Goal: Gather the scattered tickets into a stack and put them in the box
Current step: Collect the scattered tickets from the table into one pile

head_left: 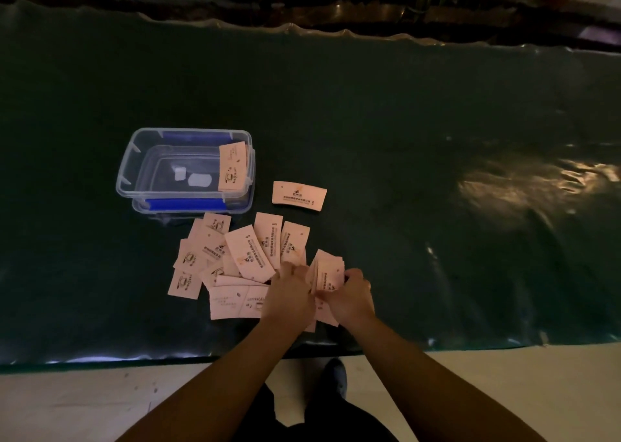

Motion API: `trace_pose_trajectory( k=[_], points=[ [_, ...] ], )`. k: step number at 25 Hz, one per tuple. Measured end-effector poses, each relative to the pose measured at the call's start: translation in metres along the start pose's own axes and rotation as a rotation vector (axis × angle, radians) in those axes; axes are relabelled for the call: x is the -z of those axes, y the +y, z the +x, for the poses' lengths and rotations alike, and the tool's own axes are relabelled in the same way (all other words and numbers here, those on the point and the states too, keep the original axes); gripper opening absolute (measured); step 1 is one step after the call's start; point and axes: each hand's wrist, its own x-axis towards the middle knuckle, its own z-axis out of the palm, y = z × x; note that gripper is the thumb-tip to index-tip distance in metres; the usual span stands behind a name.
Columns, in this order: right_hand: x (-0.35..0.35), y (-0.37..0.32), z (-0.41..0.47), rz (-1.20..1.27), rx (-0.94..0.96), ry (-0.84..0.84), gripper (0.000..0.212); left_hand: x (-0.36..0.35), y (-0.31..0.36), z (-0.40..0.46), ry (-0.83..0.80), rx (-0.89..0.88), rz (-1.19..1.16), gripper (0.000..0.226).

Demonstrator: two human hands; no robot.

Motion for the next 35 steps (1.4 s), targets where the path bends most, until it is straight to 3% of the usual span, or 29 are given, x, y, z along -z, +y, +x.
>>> trace_pose_trajectory(
  k=[4,6,10,14,17,20,23,26,31,35],
  points=[
    [-0.005,-0.003,-0.004,0.167,-0.066,0.036,0.057,-0.004,0.006,-0.013,-0.006,-0.031,-0.146,0.047],
    [-0.008,-0.007,-0.007,0.173,-0.089,0.051,0.066,-0.008,0.007,-0.018,-0.041,-0.033,-0.200,0.051],
    [-0.006,-0.014,-0.004,0.061,-0.119,0.048,0.068,-0.021,-0.001,-0.021,-0.016,0.098,-0.456,0.009],
    [0.006,-0.011,0.001,-0.010,-0.101,-0.031,0.043,-0.015,-0.009,-0.035,0.035,0.316,-0.660,0.032],
    [0.009,-0.003,-0.002,-0.017,-0.079,-0.045,0.042,-0.020,-0.007,-0.037,-0.065,0.382,-0.737,0.034],
    [0.009,0.005,-0.004,0.018,-0.068,-0.058,0.043,-0.023,-0.004,-0.034,-0.107,0.413,-0.776,0.052],
    [0.015,0.010,-0.006,0.032,-0.084,-0.088,0.032,-0.027,-0.001,-0.032,-0.098,0.367,-0.743,0.054],
    [0.030,0.016,-0.001,0.049,-0.087,-0.067,0.024,-0.034,0.003,-0.027,-0.055,0.245,-0.495,0.044],
    [0.058,0.019,0.003,-0.018,-0.014,-0.057,0.037,-0.041,0.025,-0.023,-0.030,0.163,-0.132,0.082],
    [0.077,0.023,0.008,-0.108,0.076,-0.061,0.039,-0.039,0.033,-0.011,-0.033,0.031,0.065,0.084]
  ],
)
